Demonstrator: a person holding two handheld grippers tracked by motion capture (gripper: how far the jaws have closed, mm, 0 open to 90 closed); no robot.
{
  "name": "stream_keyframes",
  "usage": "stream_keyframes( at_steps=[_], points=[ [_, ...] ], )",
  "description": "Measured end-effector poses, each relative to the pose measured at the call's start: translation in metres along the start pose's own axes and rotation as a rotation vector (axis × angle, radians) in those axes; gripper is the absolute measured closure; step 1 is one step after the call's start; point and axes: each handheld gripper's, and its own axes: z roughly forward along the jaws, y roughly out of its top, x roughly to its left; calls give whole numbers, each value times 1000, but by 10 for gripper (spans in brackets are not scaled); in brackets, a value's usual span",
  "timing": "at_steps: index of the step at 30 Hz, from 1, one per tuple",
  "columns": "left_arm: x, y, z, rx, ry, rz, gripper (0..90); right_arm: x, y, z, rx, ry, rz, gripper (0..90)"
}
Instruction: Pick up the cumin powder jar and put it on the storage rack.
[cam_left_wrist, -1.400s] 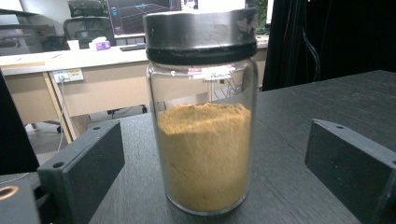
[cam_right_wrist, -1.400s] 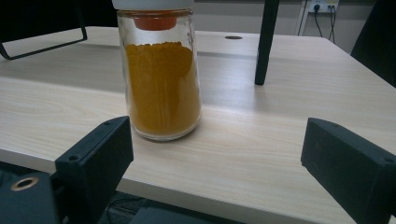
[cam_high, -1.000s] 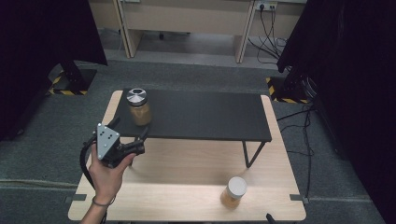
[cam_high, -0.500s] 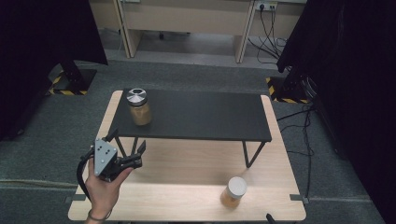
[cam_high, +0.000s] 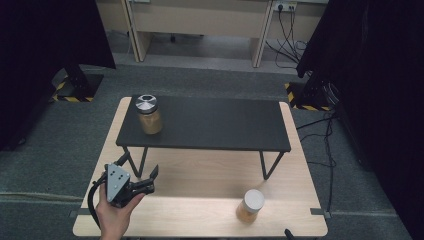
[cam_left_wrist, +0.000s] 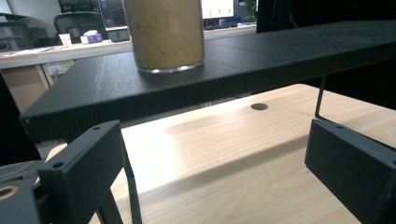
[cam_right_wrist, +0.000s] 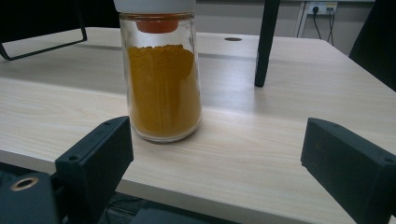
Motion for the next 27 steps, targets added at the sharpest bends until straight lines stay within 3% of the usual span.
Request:
stream_keyframes(
  at_steps=[9,15,20,24,27],
  points=[
    [-7,-15,-4,31,7,28,40,0,0,0,0,-1,0,94],
    [-10,-28,-7,58,11,23,40,0,0,0,1,0,-1,94],
    [-11,-39,-10,70,6,-10,40,1,0,0,2,-1,-2,94],
    [-13,-44,-11,85,2,-3,40,1,0,1,2,1,-1,94],
    [-16,-50,-15,71,8,-8,40,1,0,1,1,2,-2,94]
  ],
)
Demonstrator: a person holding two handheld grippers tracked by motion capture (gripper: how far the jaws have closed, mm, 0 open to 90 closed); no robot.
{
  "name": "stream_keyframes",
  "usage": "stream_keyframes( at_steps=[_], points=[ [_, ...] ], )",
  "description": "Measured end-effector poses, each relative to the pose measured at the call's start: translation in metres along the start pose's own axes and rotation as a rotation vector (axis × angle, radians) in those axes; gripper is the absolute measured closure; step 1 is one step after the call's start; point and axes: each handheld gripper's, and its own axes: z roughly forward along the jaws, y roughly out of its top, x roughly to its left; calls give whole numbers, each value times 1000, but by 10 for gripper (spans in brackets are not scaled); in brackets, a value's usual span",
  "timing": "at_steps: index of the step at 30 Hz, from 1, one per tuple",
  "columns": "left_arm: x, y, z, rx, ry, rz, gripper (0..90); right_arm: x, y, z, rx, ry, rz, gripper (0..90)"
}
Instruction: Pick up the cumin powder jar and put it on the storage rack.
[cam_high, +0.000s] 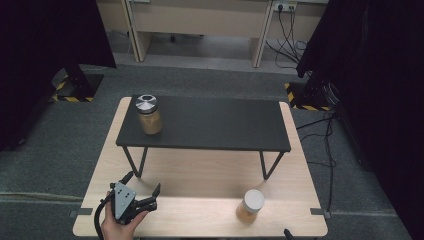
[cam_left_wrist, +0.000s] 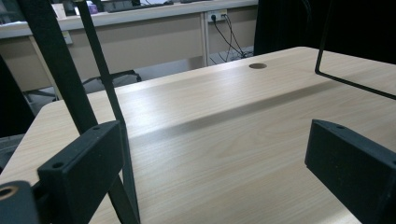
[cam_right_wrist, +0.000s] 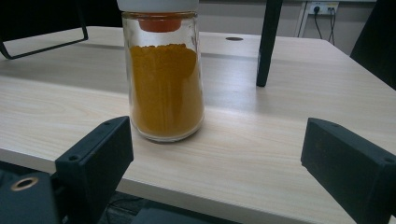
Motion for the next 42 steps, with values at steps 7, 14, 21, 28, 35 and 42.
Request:
stream_keyframes(
  at_steps=[7,14,21,28,35,42],
  points=[
    [-4,-13,-5,5,4,-1,41,-1,0,0,-6,-1,-1,94],
    [-3,-13,-4,3,0,-5,40,-1,1,0,-6,-6,5,95],
    [1,-11,-3,29,17,-15,40,-2,0,-1,-4,-12,10,94],
    [4,-11,-4,36,14,-27,40,-2,0,-3,-10,-26,15,94],
    [3,-11,-5,35,9,-27,41,-1,0,-2,-9,-22,10,94],
    [-1,-11,-3,41,-5,-15,40,-2,0,-2,-8,-23,12,94]
  ],
)
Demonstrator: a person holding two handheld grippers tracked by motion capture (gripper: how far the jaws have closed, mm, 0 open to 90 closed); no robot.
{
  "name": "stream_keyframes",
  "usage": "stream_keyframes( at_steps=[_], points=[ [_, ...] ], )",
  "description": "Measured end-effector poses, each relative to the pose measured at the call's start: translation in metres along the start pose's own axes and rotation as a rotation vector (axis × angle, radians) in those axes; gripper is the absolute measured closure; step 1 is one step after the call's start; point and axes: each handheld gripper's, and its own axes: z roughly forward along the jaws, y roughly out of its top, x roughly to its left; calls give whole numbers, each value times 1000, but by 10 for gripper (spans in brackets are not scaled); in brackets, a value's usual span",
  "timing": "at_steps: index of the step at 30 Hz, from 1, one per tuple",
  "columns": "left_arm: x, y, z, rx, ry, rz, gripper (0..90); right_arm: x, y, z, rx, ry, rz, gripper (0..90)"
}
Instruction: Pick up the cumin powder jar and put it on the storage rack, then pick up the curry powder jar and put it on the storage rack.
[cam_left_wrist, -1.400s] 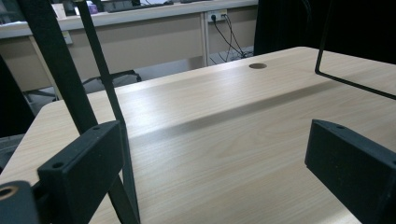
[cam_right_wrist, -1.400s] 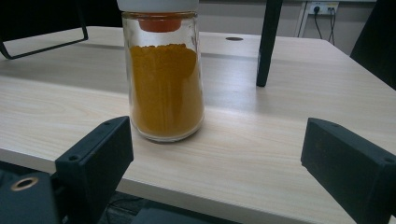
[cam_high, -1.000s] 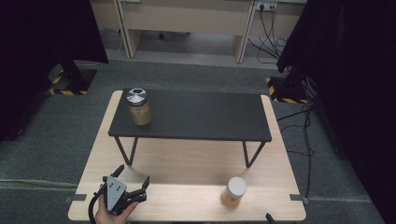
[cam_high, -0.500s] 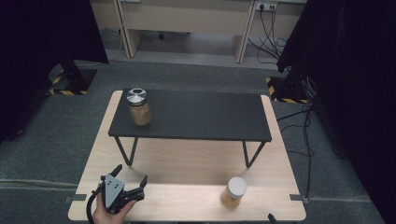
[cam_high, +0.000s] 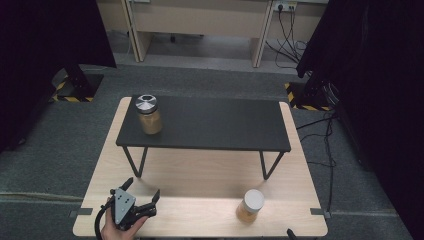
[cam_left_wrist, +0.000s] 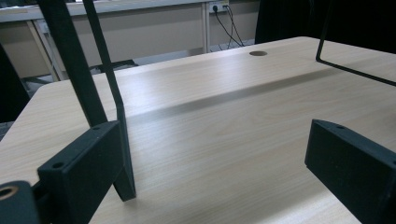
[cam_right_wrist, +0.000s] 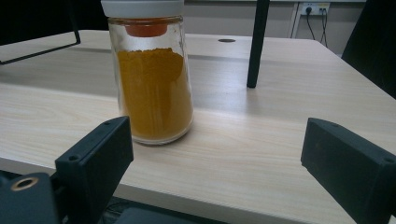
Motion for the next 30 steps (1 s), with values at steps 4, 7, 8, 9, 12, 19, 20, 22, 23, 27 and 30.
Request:
stream_keyframes(
  at_steps=[4,7,8,9,12,19,20,22,23,27,30],
  points=[
    [0,0,0,0,3,-1,41,0,0,-1,-3,-1,0,94],
    [1,0,-1,-1,8,-2,41,-1,0,-1,-2,1,0,94],
    [1,0,-1,-1,8,-2,40,-1,0,-1,-2,1,-2,95],
    [1,0,-1,-2,9,-5,40,-1,0,-1,-3,1,-2,94],
    [1,0,-1,-4,10,-6,40,-1,0,-1,-4,2,-1,94],
    [3,1,-1,-11,6,-8,40,-1,0,-1,-7,-3,-1,94],
    [3,0,-1,-11,6,-8,40,0,0,-1,-6,-5,0,94],
    [4,0,-1,-11,6,-13,40,0,0,0,-4,-4,4,94],
    [4,0,-2,-11,8,-14,40,0,0,0,-2,-5,0,94],
    [5,0,-3,-11,11,-21,40,0,1,0,-7,5,-4,94],
    [7,-1,-4,-3,19,-27,40,0,1,1,-16,18,-5,93]
  ],
)
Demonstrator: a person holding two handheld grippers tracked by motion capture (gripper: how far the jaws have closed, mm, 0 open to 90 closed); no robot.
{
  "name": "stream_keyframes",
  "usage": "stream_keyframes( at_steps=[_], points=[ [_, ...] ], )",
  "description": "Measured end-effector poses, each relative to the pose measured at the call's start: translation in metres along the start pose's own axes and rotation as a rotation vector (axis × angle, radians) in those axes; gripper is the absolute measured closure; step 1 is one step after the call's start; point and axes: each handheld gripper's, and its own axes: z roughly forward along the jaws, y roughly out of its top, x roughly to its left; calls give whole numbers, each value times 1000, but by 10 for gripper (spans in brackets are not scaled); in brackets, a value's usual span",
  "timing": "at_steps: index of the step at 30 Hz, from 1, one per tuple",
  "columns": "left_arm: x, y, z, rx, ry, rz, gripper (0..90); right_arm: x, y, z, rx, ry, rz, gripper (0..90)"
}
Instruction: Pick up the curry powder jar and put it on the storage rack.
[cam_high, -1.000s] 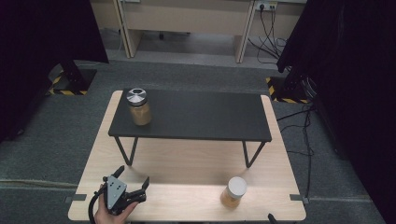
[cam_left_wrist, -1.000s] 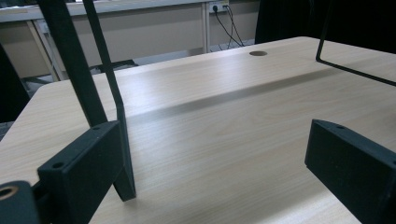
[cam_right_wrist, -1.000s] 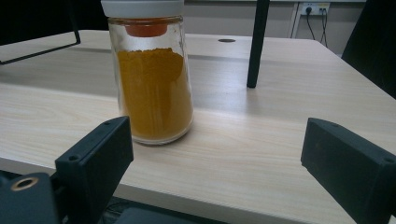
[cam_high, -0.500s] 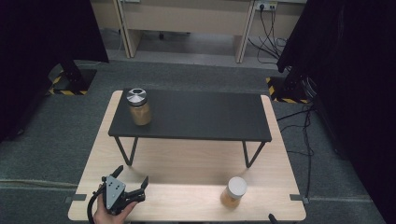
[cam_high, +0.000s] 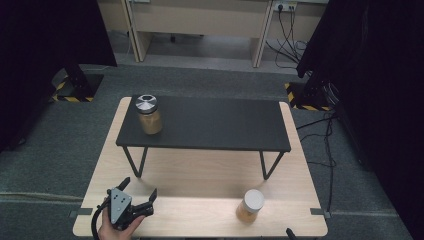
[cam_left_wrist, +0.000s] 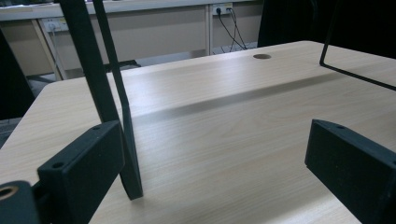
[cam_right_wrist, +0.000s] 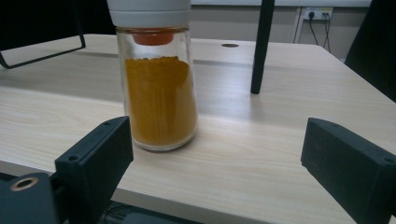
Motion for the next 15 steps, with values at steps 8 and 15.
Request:
stream_keyframes(
  at_steps=[8,15],
  points=[
    [3,0,-1,6,11,-5,40,1,2,4,-8,53,-23,90],
    [3,0,-1,0,1,-10,40,7,3,7,1,60,-39,86]
  ],
)
